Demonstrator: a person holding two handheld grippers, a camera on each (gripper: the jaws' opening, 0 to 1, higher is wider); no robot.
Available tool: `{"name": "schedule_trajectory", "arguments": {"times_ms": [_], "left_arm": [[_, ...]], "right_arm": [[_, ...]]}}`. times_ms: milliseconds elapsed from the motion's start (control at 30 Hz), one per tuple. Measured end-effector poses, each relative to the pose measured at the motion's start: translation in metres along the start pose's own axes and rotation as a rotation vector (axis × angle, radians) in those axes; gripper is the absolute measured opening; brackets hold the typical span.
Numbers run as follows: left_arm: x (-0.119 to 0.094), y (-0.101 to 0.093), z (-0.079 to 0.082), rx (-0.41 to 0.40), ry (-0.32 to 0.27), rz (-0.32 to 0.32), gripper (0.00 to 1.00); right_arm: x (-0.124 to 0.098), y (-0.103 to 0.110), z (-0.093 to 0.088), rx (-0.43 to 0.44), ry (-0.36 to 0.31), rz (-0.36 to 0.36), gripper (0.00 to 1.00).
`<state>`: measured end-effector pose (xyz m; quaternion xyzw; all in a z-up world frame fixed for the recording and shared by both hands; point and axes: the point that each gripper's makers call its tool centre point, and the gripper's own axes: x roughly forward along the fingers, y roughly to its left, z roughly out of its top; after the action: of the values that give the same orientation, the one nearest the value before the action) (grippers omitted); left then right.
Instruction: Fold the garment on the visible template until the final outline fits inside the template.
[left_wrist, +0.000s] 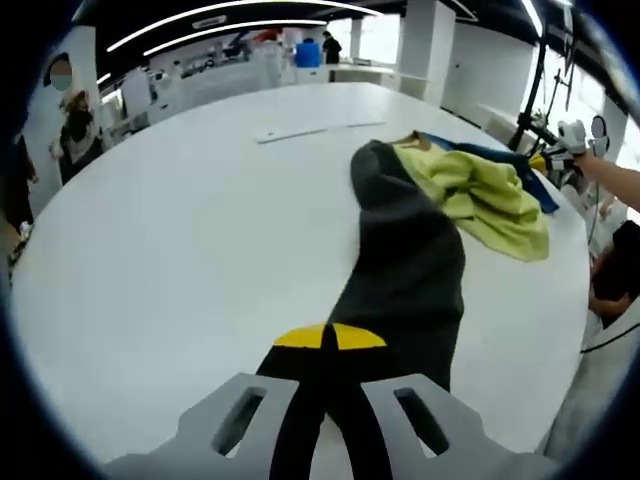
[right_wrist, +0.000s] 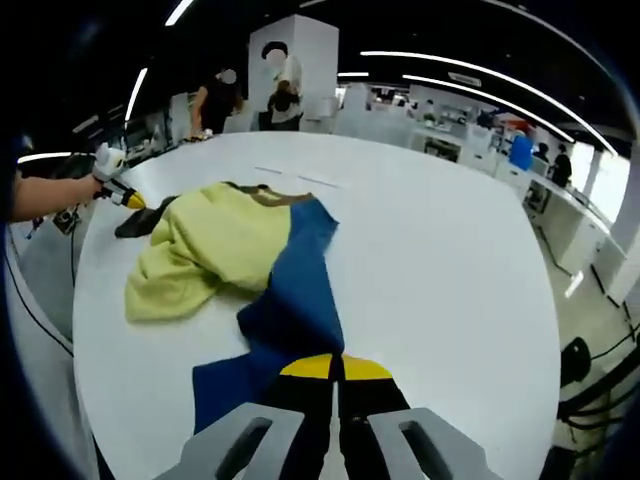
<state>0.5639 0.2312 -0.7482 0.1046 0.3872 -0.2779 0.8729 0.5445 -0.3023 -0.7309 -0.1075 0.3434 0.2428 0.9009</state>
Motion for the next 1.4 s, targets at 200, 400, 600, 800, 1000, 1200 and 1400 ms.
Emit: {"name": "schedule_trajectory", "arguments": {"times_ms": [200,400,600,800,1000,1200,1400], "left_arm": [[-0.002,0.014,-0.002,0.009,0.018,0.025,0.00],[-0.004,0.030,-0.005,0.004,0.029,0.050,0.00],[-0.005,0.044,-0.008,0.010,0.046,0.077,0.00],[-0.005,0.060,-0.010,0.014,0.058,0.105,0.00],[-0.010,0.065,-0.011,0.009,0.063,0.124,0.00],[-0.011,0.070,-0.010,0.011,0.072,0.135,0.00],[-0.012,0.077,-0.010,0.011,0.077,0.143,0.00]], "right_arm": [[-0.001,-0.011,-0.003,0.010,0.013,-0.018,0.00],[0.000,-0.020,-0.009,0.024,0.028,-0.034,0.00],[-0.001,-0.030,-0.014,0.034,0.045,-0.055,0.00],[-0.001,-0.040,-0.019,0.035,0.068,-0.073,0.00],[0.001,-0.047,-0.019,0.034,0.080,-0.087,0.00],[0.005,-0.054,-0.019,0.029,0.098,-0.094,0.00],[0.002,-0.065,-0.024,0.035,0.116,-0.112,0.00]]}}
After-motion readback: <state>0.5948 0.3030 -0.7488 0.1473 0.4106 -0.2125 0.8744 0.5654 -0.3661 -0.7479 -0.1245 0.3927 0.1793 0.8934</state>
